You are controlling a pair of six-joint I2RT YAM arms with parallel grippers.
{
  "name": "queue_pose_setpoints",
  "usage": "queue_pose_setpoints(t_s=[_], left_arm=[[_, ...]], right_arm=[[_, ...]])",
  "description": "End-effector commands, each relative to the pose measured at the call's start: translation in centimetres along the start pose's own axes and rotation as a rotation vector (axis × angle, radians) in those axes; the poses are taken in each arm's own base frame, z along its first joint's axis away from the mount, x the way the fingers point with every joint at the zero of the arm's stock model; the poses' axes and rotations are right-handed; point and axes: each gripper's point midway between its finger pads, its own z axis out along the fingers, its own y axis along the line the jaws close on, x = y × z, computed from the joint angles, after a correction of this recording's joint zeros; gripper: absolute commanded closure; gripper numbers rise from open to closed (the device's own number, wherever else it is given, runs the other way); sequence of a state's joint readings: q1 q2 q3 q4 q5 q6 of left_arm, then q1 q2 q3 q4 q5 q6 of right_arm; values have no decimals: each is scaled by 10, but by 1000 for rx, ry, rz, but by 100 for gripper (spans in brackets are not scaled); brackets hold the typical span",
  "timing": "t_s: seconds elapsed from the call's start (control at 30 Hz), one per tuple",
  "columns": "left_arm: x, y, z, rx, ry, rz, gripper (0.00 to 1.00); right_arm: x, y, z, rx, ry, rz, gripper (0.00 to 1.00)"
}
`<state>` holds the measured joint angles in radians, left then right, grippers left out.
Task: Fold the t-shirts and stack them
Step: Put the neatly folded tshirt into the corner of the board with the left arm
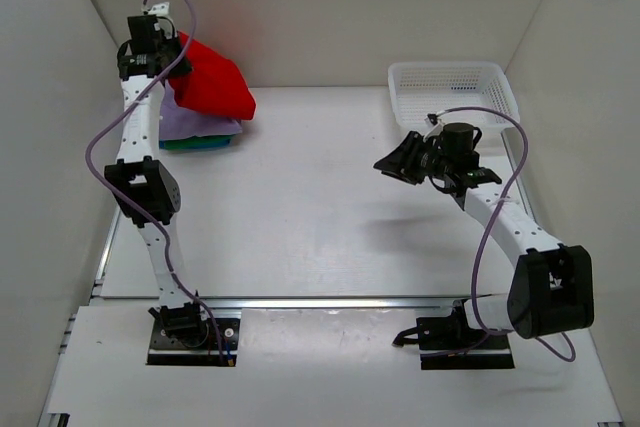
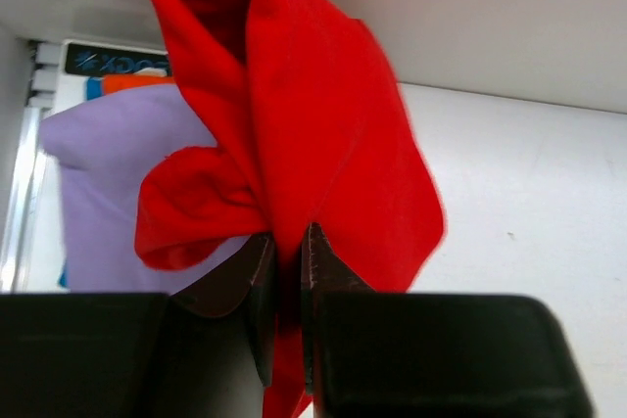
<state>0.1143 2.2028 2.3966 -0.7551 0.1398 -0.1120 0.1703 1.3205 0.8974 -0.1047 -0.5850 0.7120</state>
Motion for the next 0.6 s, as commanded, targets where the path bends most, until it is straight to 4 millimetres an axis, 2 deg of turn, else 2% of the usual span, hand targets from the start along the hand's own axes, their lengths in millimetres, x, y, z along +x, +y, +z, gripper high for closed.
queue_pose_setpoints(t_s=[0.0, 0.1, 0.2, 0.3, 0.37, 0.43, 0.47, 0.5, 0.53, 0.57], left_arm=[[-29, 16, -27, -12, -82, 9, 100], [-22, 38, -20, -49, -69, 1, 100], [-14, 53, 0, -69, -55, -29, 100], [-3, 82, 18, -158, -39, -95, 100], [3, 111, 23, -243, -42, -157, 100], [11, 125, 29, -253, -36, -205, 99], [13, 125, 34, -246, -40, -226, 83], [18, 133, 37, -255, -29, -237, 76], [18, 132, 40, -263, -29, -237, 70], [22, 134, 38, -285, -14, -242, 68]], right_arm=[[-9, 16, 3, -36, -20, -25, 66], [-6, 12, 8, -23, -5, -17, 66], [-2, 14, 11, -25, 10, -24, 66], [3, 8, 16, -6, 37, -15, 66], [7, 6, 19, 1, 54, -11, 65], [7, 1, 19, 15, 51, -11, 66], [10, 2, 19, 11, 59, -10, 66], [11, 0, 20, 16, 60, -7, 66], [9, -3, 20, 24, 54, -3, 66], [8, -3, 20, 26, 54, -8, 65]])
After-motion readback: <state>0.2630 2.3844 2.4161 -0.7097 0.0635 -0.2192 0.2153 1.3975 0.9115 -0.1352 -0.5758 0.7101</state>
